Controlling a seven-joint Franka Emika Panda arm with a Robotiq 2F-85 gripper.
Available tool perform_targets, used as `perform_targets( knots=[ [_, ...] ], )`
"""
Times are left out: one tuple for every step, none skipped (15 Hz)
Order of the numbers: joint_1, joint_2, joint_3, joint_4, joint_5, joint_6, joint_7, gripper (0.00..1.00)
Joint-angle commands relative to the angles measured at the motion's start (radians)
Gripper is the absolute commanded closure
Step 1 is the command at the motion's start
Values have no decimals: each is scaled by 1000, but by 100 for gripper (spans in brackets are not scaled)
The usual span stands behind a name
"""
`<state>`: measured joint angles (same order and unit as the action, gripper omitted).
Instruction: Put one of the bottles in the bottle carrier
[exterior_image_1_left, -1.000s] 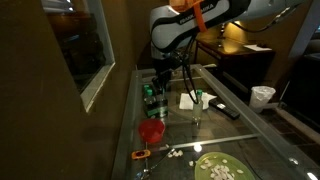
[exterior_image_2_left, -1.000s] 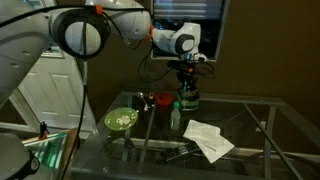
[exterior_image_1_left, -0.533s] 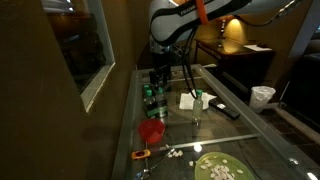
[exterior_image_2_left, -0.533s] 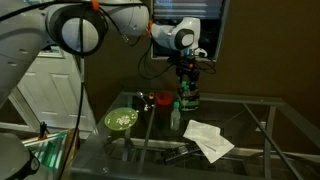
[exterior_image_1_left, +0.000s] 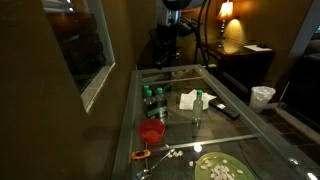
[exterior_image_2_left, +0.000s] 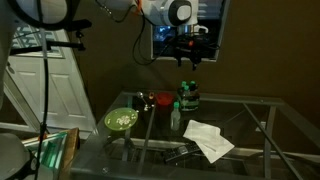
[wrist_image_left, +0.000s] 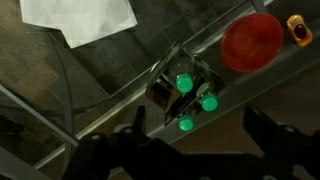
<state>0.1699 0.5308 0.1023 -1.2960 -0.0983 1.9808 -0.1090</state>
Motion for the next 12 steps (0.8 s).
perform_targets(
  knots=[
    [-49,-199,7,-232,29,30,-56,0],
    [-61,-234,7,-273,34,46,-72,0],
    [-74,-270,10,-315,49,62,-93,0],
    [-88,-308,13,-358,68,68,-122,0],
    [-100,-345,15,-403,90,81,-154,0],
    [-107,-381,13,-447,101,109,-190,0],
    [-80,-267,2,-291,58,42,-126,0],
    [-84,-288,1,-315,61,47,-134,0],
    [-84,-290,0,-313,61,47,-134,0],
    [-83,-286,1,-311,61,47,-133,0],
    [-82,-281,2,-309,61,47,-133,0],
    [-81,-276,2,-309,61,47,-133,0]
  ],
)
